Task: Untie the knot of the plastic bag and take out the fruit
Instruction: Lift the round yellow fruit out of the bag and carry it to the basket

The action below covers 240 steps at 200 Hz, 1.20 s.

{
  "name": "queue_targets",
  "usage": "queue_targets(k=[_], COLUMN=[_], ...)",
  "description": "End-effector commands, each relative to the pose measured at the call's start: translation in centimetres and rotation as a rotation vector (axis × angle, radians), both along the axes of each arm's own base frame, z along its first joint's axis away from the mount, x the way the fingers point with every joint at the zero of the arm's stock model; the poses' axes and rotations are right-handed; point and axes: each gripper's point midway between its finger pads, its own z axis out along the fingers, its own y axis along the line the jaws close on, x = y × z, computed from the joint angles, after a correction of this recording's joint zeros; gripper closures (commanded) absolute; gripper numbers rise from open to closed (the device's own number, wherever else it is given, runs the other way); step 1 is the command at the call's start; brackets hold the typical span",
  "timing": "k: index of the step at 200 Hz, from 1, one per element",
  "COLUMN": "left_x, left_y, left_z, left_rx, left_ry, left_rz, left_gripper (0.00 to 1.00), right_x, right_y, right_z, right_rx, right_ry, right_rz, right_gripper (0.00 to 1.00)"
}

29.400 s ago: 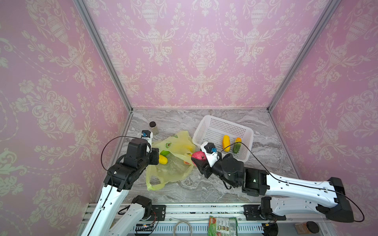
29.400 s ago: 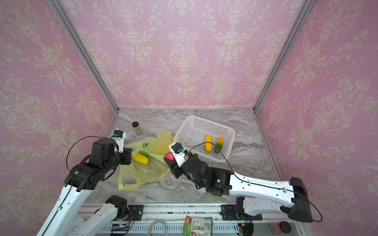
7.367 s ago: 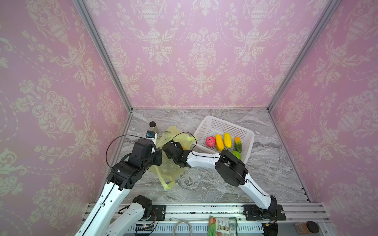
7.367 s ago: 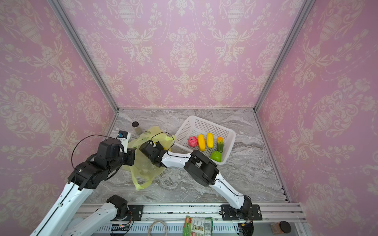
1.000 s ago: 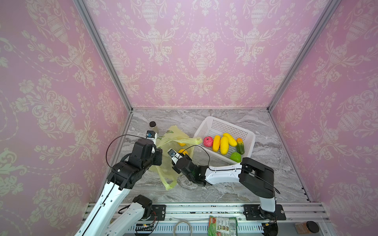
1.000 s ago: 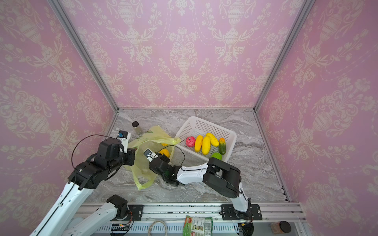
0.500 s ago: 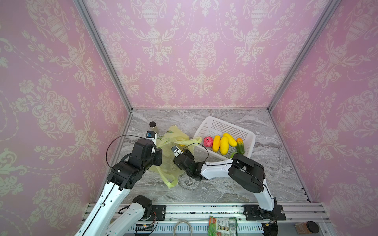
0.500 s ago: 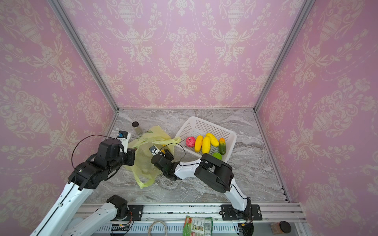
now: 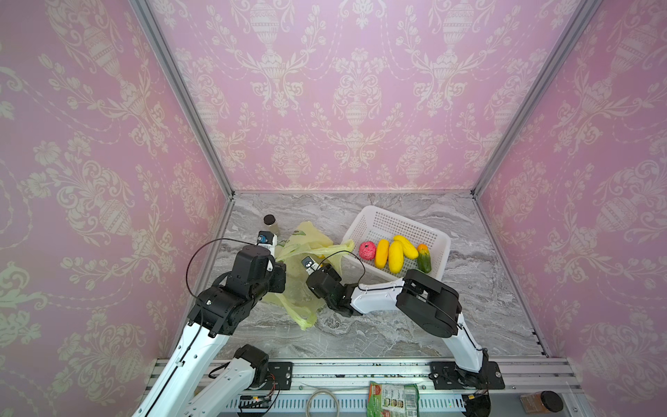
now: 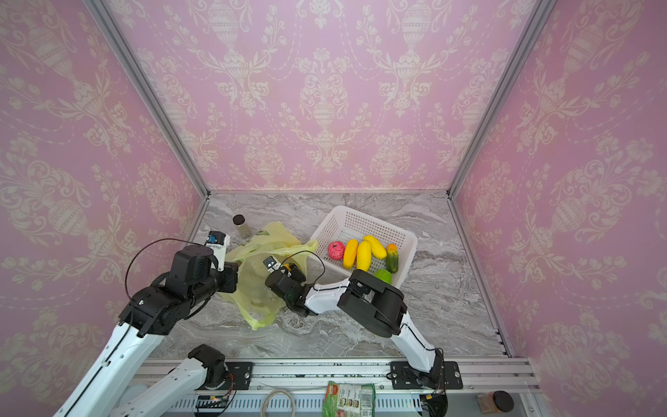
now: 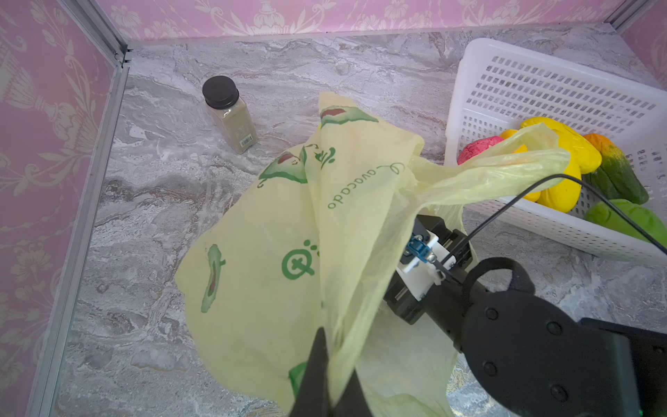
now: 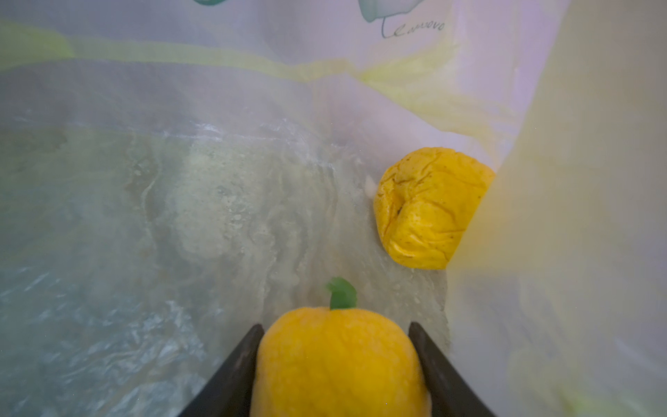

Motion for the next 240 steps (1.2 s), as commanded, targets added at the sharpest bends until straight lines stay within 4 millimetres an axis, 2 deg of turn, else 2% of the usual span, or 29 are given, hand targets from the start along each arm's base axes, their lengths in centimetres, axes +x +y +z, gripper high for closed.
queue_targets(k=[1, 40, 126, 129, 134, 169, 213, 240], left_x=[-0.3, -0.3, -0.3, -0.3, -0.3, -0.3, -0.3, -0.3], left_y=[0.2, 0.2, 0.2, 0.2, 0.2, 0.2, 0.1, 0.1], left_z=[-0.4, -0.4, -0.5, -0.5, -0.5, -0.5, -0.5, -0.6], left_rx=[0.002, 0.003, 0.004, 0.004, 0.004, 0.002, 0.003, 0.004], left_ry=[0.011, 0.012, 0.015, 0.015, 0.015, 0.014, 0.014, 0.017], left_rz=[0.012, 0.012, 0.012, 0.012, 0.012, 0.012, 0.01, 0.01], left_gripper=[1.0, 1.0, 1.0, 1.0, 1.0, 1.0, 1.0, 1.0], right_x=[0.3, -1.0, -8.5, -8.8, -9.2, -10.7, -12.0, -11.5], right_y=[0.0, -0.1, 2.4, 1.8, 1.7, -0.4, -5.2, -8.6], right_z=[0.3, 3.2, 11.7, 10.7, 10.9, 14.4, 18.0, 19.4], right_rx=[0.026, 0.083, 0.145, 0.123, 0.127, 0.227, 0.394, 0.465], right_ry=[0.001, 0.003, -0.07, -0.061, -0.063, -0.101, -0.168, -0.213], right_rz=[-0.014, 0.013, 0.2, 0.203, 0.209, 0.227, 0.208, 0.148], right_gripper=[0.48, 0.56, 0.67, 0.67, 0.68, 0.69, 0.71, 0.72])
